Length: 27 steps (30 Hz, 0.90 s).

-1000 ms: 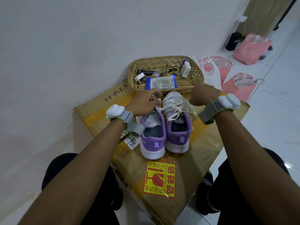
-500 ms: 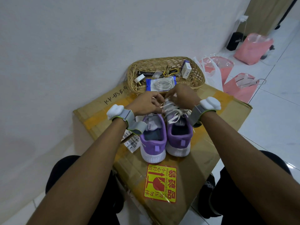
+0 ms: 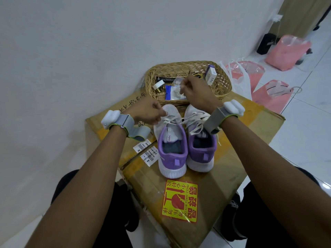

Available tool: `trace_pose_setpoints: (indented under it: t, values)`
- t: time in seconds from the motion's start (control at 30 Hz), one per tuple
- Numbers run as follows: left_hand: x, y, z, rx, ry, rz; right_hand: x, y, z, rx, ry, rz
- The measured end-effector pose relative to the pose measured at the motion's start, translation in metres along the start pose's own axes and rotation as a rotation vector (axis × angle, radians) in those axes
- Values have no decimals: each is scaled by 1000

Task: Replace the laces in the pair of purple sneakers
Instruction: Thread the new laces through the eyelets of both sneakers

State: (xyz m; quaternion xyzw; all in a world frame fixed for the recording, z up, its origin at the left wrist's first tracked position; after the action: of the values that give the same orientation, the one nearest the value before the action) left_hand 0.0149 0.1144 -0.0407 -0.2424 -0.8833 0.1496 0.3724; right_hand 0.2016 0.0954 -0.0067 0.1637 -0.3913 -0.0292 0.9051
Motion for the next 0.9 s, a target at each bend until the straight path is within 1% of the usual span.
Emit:
trace_pose_setpoints:
  t: [0.03, 0.07, 0.13, 0.23, 0.33, 0.47, 0.53, 0.83, 0.9]
  values:
    - [-2, -3, 5, 47, -5, 61, 5, 0, 9, -5, 94, -40]
    - [-5, -8, 9, 84, -4, 121, 7, -2, 16, -9, 140, -35]
    - [-10, -17, 15, 124, -17, 201, 1, -10, 26, 2, 108, 81]
    - [-9, -27, 21, 157, -130, 188, -16, -27, 27, 27, 28, 249]
    - [-6, -28, 30, 195, -261, 151, -33, -37, 26, 83, -37, 323]
    - [-8, -23, 36, 233, -364, 172, -47, -44, 24, 120, -92, 333]
    - [-9, -21, 37, 239, -390, 183, -52, -46, 25, 103, -94, 317]
    - [-10, -19, 38, 256, -463, 203, -63, -52, 24, 20, -198, 258]
    - [-8, -21, 38, 215, -423, 219, -63, -52, 24, 13, -215, 250]
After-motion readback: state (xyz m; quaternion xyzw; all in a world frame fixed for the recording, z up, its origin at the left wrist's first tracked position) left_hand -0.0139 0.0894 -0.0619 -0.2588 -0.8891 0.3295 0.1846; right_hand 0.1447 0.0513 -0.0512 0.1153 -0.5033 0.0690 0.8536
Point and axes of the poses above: each hand's wrist, its own y-axis towards the middle knuckle, its own x-axis out of the back of the hand, z = x × y, the point moved 5 cm from there along y, towards the middle knuckle, and after that the axes turned 9 degrees about x, right-handed, at the moved point
